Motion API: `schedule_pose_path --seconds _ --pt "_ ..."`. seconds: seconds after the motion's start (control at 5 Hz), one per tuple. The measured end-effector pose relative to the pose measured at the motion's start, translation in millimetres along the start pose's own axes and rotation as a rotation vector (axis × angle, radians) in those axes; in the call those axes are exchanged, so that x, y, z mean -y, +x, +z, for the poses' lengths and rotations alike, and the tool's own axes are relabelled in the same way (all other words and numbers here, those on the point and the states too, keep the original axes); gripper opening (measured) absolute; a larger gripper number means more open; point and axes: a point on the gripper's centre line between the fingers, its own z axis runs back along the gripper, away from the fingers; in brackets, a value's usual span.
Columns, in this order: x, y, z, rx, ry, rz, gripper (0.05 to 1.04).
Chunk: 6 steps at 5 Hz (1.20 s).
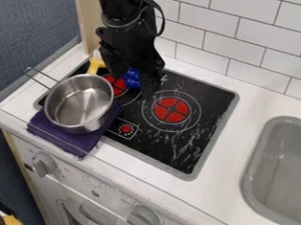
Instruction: Move the blue object to the bottom right of the stove
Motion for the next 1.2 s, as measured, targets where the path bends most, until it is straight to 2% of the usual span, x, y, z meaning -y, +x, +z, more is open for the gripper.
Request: schedule_pose_path --seconds 0.2,0.4,0.8,1.2 --pt "1 -4 -7 -0.026 -0.008 0.008 1.0" --pt "-23 12 -10 -0.023 0.013 0.082 1.0" --pt "-58 54 -49 -0.074 0.003 0.189 1.0" --pt "-65 62 -83 -0.173 -0.015 0.193 1.0"
